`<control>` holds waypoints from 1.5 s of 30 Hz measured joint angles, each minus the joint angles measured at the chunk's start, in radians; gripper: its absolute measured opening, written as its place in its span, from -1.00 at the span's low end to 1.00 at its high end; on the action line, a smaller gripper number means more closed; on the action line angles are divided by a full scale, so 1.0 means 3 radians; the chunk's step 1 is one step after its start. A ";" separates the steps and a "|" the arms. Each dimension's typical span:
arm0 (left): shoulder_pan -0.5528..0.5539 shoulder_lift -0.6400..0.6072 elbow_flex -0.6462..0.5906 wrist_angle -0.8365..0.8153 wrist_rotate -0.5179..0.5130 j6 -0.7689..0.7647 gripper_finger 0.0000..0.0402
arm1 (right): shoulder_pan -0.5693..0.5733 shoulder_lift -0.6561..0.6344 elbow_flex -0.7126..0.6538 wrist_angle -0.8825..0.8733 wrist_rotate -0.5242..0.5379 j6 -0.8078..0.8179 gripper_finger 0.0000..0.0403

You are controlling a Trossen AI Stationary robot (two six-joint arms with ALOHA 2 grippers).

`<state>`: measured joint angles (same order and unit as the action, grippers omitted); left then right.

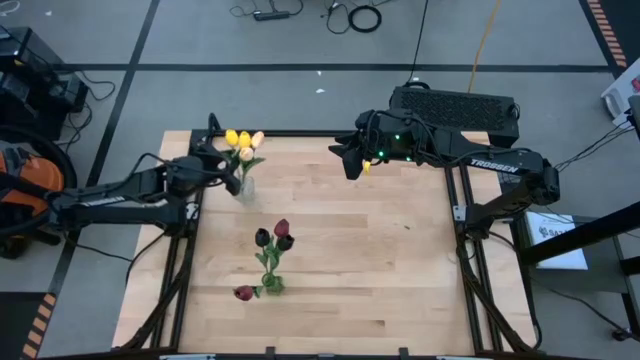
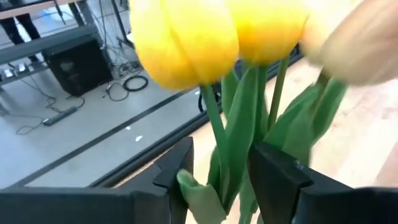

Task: Sort flowers into vase by color
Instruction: Put the yellow tulip into the transparent vase, then return to Home Position

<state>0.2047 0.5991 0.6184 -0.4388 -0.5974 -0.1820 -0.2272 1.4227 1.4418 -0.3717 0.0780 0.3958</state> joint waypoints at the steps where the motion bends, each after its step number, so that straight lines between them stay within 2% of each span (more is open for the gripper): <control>1: 0.0000 0.0000 0.0042 -0.0032 0.0012 0.0017 -0.24 | 0.0000 0.0000 0.0000 0.0000 0.0000 0.0000 -0.21; 8: 0.0000 0.0001 0.0387 -0.0692 0.0123 -0.0171 -0.24 | 0.0000 0.0000 0.0000 0.0000 0.0000 0.0006 -0.21; 13: 0.0000 0.0000 0.0609 -0.1095 0.0492 -0.0382 -0.23 | 0.0000 0.0000 0.0001 -0.0017 0.0000 0.0023 -0.21; 18: -0.0001 0.0000 0.0791 -0.1253 0.0942 -0.0428 -0.23 | 0.0000 0.0000 0.0001 -0.0023 0.0000 0.0015 -0.21; 22: 0.0000 0.0000 0.0931 -0.1311 0.1130 -0.0469 -0.23 | 0.0000 0.0000 0.0003 -0.0125 -0.0092 -0.0014 -0.26; 29: -0.0001 -0.0010 0.1104 -0.1805 0.1048 -0.0327 -0.24 | 0.0062 0.0000 0.0003 -0.0465 -0.0096 0.0107 -0.67; 33: 0.0000 -0.0014 0.1120 -0.1844 0.1015 -0.0327 -0.24 | 0.0159 0.0000 0.0003 -0.0761 -0.0102 0.0048 -0.95; 39: -0.0001 -0.0013 0.1120 -0.1839 0.1017 -0.0324 -0.24 | 0.0324 0.0001 0.0003 -0.1442 -0.0189 -0.0067 -0.89; 45: -0.0001 -0.0013 0.1120 -0.1814 0.1017 -0.0337 -0.24 | 0.0355 0.0001 0.0003 -0.1523 -0.0183 0.0019 -0.88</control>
<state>0.2043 0.5953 0.9543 -0.9829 -0.2924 -0.2831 -0.1207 1.4231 1.4425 -0.8288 0.0232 0.4015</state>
